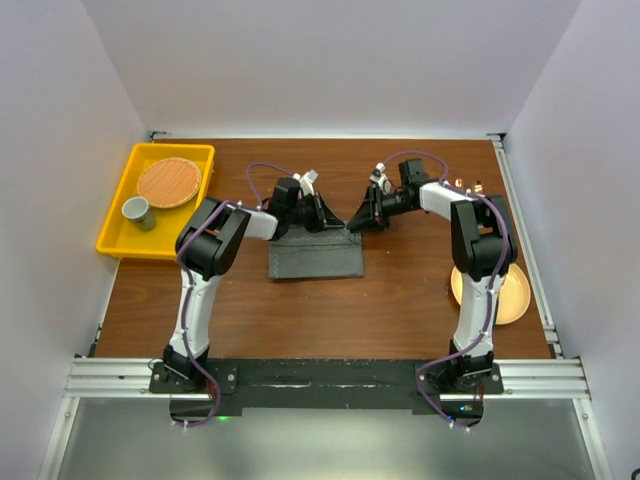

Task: Fold the napkin into a case and place the utensils inside
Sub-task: Smooth out the 2/3-rectangle-folded napkin at the center of the board.

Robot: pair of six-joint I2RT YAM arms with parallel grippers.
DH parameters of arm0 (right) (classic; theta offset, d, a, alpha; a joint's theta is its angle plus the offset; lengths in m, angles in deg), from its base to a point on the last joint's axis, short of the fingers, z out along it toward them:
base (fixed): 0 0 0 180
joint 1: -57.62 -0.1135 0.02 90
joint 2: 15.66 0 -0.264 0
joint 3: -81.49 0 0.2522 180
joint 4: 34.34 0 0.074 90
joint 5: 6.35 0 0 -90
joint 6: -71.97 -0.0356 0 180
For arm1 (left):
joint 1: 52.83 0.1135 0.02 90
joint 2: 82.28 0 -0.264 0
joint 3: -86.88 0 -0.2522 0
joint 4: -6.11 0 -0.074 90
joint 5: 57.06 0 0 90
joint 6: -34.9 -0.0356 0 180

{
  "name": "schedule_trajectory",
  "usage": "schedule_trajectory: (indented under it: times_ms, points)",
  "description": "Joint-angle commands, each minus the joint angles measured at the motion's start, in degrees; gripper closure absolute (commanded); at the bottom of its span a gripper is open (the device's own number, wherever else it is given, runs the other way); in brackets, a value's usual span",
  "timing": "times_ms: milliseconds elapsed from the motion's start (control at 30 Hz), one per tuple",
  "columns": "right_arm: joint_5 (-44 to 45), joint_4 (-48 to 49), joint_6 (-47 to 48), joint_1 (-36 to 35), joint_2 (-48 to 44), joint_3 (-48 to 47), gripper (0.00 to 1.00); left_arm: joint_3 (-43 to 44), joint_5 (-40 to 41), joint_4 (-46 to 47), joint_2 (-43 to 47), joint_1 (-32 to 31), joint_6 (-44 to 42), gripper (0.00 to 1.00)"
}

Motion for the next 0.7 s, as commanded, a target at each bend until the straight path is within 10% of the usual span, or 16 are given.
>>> schedule_trajectory:
  times_ms: [0,567,667]
  points:
    - [-3.9,9.0,-7.1,-2.1,-5.4,-0.8,0.68,-2.9,4.9,-8.8,-1.6,1.2,-4.0,1.0]
    - [14.8,-1.8,7.6,-1.3,5.6,2.5,0.78,-4.8,2.4,-3.4,0.7,1.4,-2.9,1.0]
    - [17.7,-2.1,7.4,-1.2,5.9,2.6,0.8,-5.9,-1.2,2.1,5.3,1.4,-2.1,0.88]
